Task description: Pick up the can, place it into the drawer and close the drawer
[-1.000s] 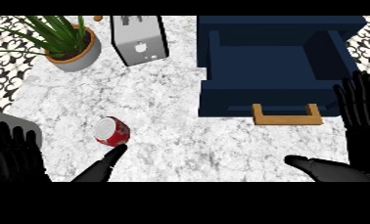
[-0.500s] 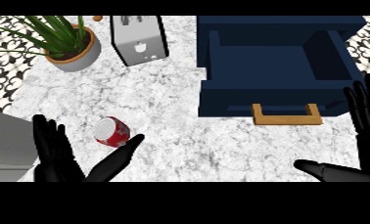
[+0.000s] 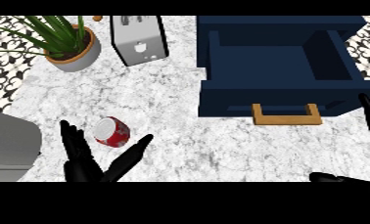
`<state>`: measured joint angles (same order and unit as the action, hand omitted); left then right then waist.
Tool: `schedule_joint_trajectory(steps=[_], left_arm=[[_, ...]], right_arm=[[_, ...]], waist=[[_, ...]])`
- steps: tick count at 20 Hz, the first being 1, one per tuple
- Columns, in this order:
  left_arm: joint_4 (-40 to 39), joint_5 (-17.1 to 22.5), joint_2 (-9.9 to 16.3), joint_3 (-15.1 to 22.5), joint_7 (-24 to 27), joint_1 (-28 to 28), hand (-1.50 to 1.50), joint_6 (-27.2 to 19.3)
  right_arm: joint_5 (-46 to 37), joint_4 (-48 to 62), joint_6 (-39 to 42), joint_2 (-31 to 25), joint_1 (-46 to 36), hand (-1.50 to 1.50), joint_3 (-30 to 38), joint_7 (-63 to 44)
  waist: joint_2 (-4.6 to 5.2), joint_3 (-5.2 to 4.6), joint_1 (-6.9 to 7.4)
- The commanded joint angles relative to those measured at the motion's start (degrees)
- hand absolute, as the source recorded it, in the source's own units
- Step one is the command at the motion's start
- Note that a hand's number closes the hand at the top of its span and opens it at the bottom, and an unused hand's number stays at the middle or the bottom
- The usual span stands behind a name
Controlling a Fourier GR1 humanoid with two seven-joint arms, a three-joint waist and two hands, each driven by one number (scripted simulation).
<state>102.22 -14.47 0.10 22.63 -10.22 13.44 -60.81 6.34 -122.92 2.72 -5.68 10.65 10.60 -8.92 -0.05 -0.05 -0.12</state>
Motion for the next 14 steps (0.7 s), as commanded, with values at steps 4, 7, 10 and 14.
schedule_joint_trajectory(steps=[4,7,10,14], left_arm=[[-10.2,17.8,-0.1,-6.3,16.6,-1.9,-1.5,0.4],[-11.8,21.8,-0.1,-4.1,22.2,-0.3,-1.5,-2.1],[-14.7,26.4,-0.1,-4.9,26.1,-1.0,-1.5,-1.4],[-22.2,36.6,-0.1,-6.3,36.1,-2.9,-1.5,1.2]], right_arm=[[1.9,-0.9,-0.4,-0.2,-2.3,-1.5,2.0,-3.1],[-1.5,-2.7,-2.2,0.2,-3.6,-1.5,0.5,-5.3],[-0.9,-2.4,0.5,1.4,0.4,-1.5,1.1,-0.9],[7.1,-2.9,3.5,-2.3,-0.6,-1.5,7.6,-3.7]], waist=[[0.01,-0.04,0.17],[0.01,-0.02,0.26],[0.0,0.02,0.07],[0.0,0.0,0.0]])
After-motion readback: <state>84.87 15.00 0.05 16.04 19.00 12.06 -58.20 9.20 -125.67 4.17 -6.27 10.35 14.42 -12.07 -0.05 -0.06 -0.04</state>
